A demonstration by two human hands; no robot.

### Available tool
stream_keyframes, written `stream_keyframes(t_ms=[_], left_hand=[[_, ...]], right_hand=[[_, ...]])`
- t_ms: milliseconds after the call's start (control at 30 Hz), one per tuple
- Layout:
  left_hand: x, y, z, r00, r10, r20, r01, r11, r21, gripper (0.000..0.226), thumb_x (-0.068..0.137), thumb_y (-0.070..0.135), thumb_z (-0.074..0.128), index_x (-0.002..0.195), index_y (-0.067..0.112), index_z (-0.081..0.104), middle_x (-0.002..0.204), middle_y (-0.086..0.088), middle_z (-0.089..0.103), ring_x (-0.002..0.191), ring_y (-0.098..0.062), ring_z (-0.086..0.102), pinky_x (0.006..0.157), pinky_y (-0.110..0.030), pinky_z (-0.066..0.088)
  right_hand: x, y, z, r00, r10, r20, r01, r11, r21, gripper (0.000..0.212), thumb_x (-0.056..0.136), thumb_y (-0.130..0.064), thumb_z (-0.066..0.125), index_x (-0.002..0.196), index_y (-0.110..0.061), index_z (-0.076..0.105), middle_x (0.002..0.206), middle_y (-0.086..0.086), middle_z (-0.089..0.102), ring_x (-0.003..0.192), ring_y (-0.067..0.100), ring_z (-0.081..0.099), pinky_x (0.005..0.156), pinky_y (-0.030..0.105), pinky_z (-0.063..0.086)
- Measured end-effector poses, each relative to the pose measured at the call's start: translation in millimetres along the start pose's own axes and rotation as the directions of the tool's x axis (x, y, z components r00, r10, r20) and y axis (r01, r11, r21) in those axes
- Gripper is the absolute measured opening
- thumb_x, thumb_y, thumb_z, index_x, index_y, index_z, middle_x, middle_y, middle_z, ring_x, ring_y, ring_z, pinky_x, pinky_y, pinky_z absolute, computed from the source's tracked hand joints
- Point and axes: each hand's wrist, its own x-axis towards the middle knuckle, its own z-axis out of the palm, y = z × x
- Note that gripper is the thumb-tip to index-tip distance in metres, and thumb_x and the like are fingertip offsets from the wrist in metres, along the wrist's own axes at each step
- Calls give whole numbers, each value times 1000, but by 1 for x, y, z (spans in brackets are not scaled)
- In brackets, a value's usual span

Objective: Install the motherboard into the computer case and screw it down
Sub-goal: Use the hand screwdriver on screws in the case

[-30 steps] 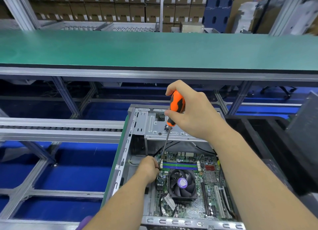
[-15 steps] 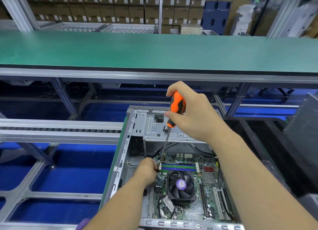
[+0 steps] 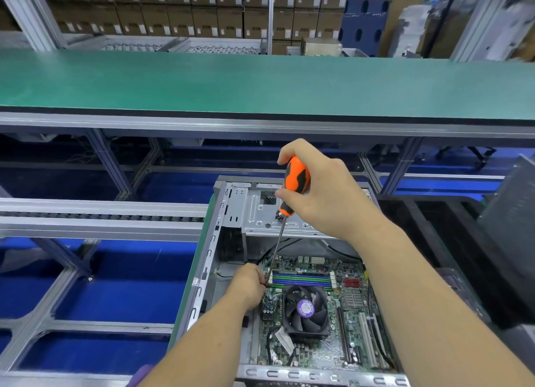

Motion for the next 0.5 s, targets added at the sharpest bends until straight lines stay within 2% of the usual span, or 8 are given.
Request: stream_keyframes(t_ms=[133, 300, 433, 500], left_hand=[[0, 1, -1, 1000, -8, 6, 8, 1000, 3, 32, 92, 1, 59, 70, 22, 48, 97, -4, 59, 88, -19, 55, 81, -25, 48], [1, 0, 0, 1000, -21, 2, 21, 1000, -13, 34, 91, -2, 58, 70, 22, 48, 97, -4, 57, 88, -19, 55, 77, -23, 45], [1, 1, 0, 999, -44, 8, 44, 998, -49, 33, 90, -7, 55, 72, 20, 49, 100, -6, 57, 99, -24, 59, 89, -30, 51], [2, 1, -1, 999, -40, 7, 40, 999, -37, 32, 88, -5, 59, 71, 20, 50, 102, -8, 61, 102, -26, 61, 90, -32, 52]], right_hand=[[0, -1, 2, 1000, -8, 7, 8, 1000, 0, 39, 90, -12, 75, 111, -31, 47, 75, 1, 58, 74, 28, 66, 68, 42, 55], [0, -1, -1, 1000, -14, -15, 14, 1000, 0, 40, 90, -11, 75, 110, -33, 47, 76, 2, 59, 72, 27, 68, 67, 43, 57], [1, -2, -1, 1000, -25, -18, 25, 1000, 2, 40, 90, -10, 74, 109, -33, 47, 76, 4, 60, 71, 29, 69, 66, 45, 57], [1, -2, -1, 999, -25, -22, 25, 1000, 15, 40, 90, -10, 74, 109, -33, 47, 75, 1, 59, 72, 28, 69, 68, 46, 56]])
